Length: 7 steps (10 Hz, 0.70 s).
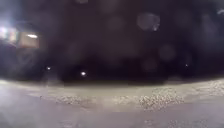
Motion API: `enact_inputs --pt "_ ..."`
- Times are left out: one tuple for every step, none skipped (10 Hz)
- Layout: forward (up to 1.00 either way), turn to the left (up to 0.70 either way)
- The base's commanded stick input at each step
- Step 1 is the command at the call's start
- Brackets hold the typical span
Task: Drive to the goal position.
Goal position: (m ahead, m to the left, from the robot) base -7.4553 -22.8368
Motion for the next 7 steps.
enact_inputs --pt "0.00 -0.68" --pt "0.00 -0.70" --pt "0.00 -0.70" --pt "0.00 -0.70" --pt "0.00 -0.70" --pt "0.00 -0.70" --pt "0.00 -0.70"
